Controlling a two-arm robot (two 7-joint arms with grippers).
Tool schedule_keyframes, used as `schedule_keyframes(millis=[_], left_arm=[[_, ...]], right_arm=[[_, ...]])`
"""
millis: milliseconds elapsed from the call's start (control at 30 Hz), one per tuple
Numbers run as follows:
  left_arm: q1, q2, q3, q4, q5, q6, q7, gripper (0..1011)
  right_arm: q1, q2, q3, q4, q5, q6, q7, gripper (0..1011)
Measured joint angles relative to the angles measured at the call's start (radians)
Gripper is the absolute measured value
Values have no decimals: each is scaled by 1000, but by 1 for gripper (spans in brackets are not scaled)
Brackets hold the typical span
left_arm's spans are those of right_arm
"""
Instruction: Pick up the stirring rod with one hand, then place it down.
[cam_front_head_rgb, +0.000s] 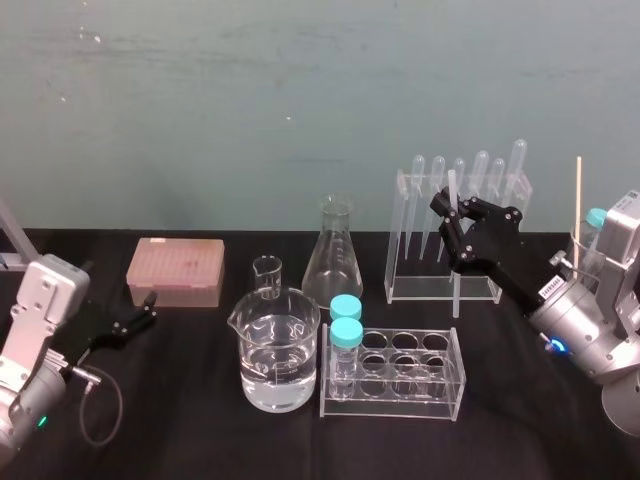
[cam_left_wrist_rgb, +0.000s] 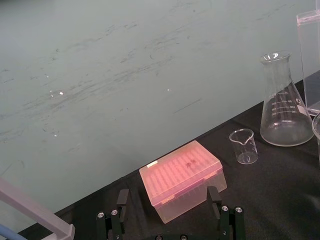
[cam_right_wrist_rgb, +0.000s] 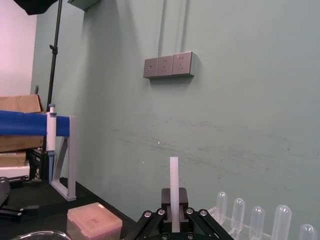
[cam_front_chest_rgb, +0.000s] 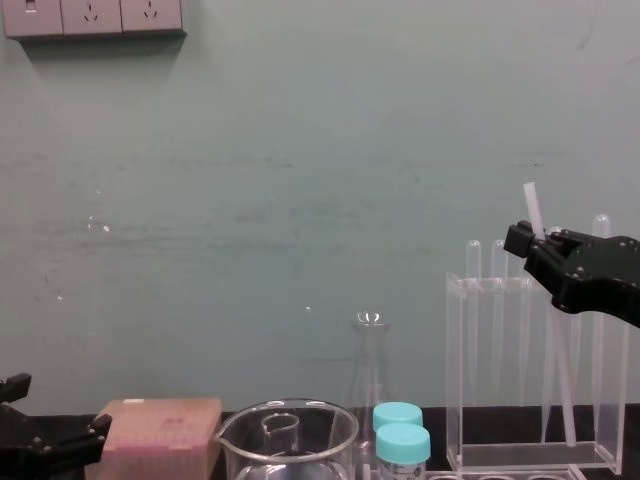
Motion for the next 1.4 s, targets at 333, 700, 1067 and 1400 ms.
schedule_keyframes(millis=[333, 700, 1067, 1400], left_arm=[[0, 0, 0, 0, 0, 0, 0, 1000], [0, 0, 0, 0, 0, 0, 0, 1000], [0, 0, 0, 0, 0, 0, 0, 1000], [0, 0, 0, 0, 0, 0, 0, 1000]], right_arm=[[1, 0, -1, -1, 1, -2, 0, 69], [2, -1, -1, -1, 1, -3, 0, 69], [2, -1, -1, -1, 1, -3, 0, 69], [2, -1, -1, -1, 1, -3, 0, 69]])
